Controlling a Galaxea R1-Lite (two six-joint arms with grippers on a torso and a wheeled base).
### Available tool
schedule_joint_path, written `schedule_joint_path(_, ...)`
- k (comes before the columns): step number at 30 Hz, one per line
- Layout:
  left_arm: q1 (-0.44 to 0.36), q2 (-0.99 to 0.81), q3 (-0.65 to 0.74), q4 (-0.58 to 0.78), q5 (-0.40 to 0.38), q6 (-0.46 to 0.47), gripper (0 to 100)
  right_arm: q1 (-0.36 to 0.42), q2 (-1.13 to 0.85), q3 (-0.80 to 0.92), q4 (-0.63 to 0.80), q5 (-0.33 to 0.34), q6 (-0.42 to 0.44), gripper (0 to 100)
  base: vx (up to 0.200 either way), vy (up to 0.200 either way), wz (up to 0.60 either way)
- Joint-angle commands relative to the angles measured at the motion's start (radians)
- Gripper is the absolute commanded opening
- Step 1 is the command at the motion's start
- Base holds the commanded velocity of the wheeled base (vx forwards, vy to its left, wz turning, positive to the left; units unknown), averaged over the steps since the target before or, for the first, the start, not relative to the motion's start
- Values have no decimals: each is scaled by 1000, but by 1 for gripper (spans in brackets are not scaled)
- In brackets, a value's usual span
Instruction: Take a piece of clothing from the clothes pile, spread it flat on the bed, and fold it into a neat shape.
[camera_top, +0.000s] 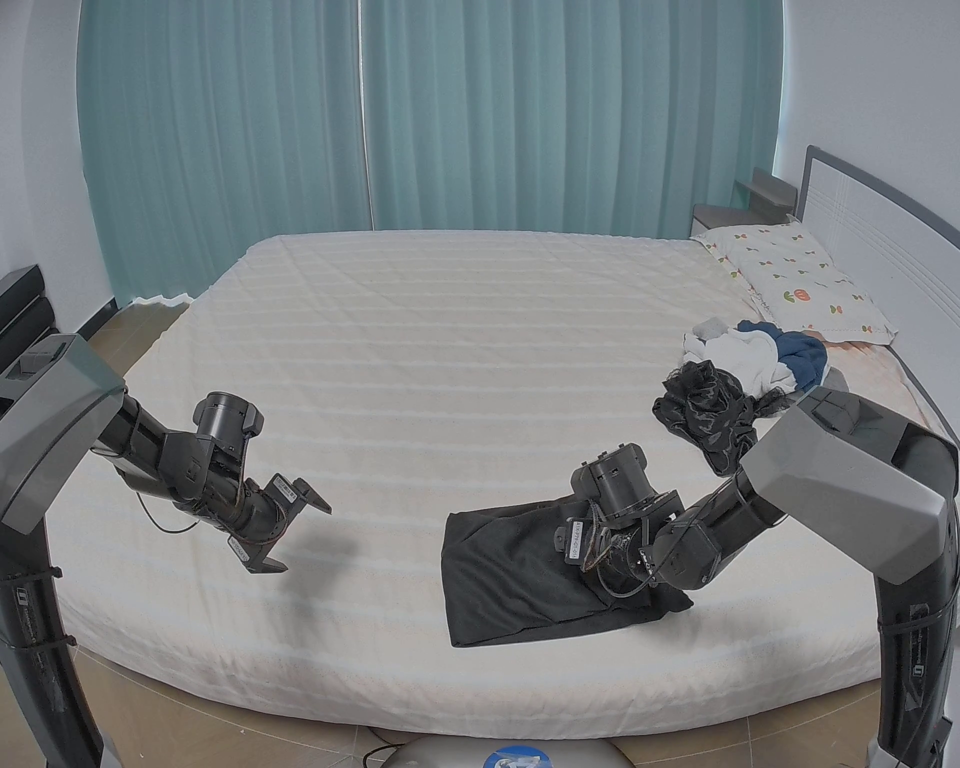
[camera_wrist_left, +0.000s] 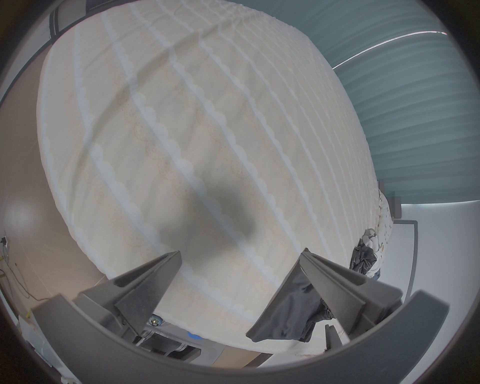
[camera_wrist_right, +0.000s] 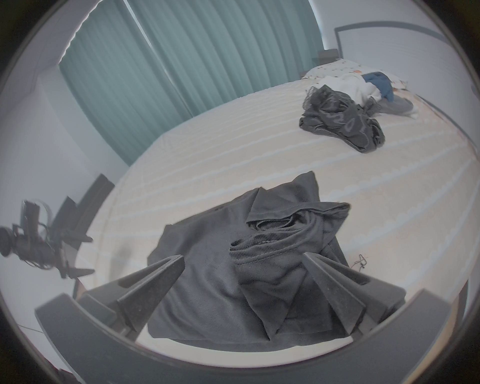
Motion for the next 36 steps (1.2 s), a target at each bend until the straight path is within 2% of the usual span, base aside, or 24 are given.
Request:
schedule_joint_path(1,-1,3,0,0,0,0,100,-5,5,3,1,-3,-1,0,0,0,0)
schedule_joint_path(3,-1,3,0,0,0,0,100,-5,1,8,1,-3,0,0,0,0,0)
schedule_joint_path(14,-2,3,3,0,2,1,100,-78,-187,259,-6,17,-1,0,0,0,0)
schedule_joint_path(18,-2,3,3,0,2,1,100,-113,-223,334,-9,64,2,0,0,0,0)
schedule_joint_path(23,-2,3,3,2,2,1,100,-140,-228,390,-11,124,14,0,0,0,0)
schedule_joint_path(27,-2,3,3,2,3,1,100,-153,-217,414,-18,141,14,0,0,0,0)
schedule_joint_path(36,-2,3,3,2,3,1,100,-220,-168,468,-146,158,0,0,0,0,0)
